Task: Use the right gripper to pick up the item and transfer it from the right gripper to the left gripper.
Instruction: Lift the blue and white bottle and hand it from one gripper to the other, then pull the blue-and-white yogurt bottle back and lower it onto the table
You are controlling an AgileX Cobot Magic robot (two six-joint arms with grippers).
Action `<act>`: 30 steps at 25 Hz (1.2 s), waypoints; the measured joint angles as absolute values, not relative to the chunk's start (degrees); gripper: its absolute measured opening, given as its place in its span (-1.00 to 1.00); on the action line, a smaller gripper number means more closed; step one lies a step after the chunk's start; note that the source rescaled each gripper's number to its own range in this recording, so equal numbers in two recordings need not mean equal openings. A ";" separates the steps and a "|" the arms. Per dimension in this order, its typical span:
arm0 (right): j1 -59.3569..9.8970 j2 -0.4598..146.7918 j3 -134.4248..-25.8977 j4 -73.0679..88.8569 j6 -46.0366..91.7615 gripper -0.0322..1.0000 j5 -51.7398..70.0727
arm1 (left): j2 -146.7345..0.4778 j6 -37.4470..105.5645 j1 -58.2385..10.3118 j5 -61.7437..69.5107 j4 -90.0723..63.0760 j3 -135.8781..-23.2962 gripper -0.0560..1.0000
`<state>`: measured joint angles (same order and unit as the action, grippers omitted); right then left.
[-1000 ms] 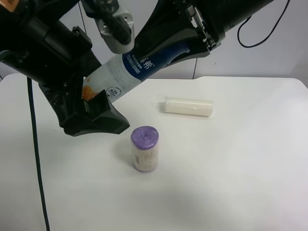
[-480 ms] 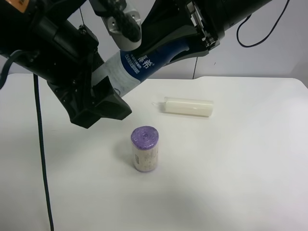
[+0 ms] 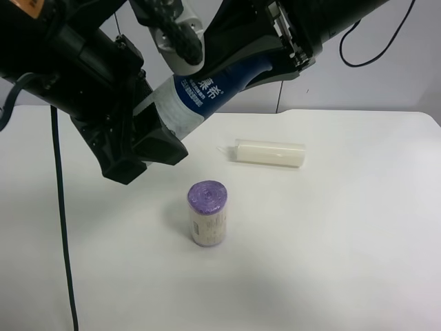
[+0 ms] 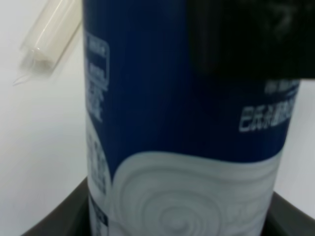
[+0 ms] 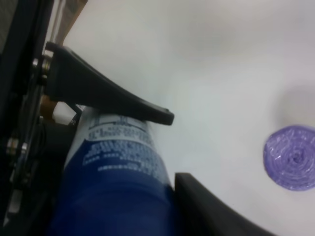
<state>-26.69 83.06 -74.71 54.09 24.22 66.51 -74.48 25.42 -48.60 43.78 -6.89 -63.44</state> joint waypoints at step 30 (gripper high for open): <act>-26.74 74.59 -74.71 35.73 16.62 0.99 69.55 | -74.59 24.98 -48.60 42.71 -7.01 -63.39 -0.89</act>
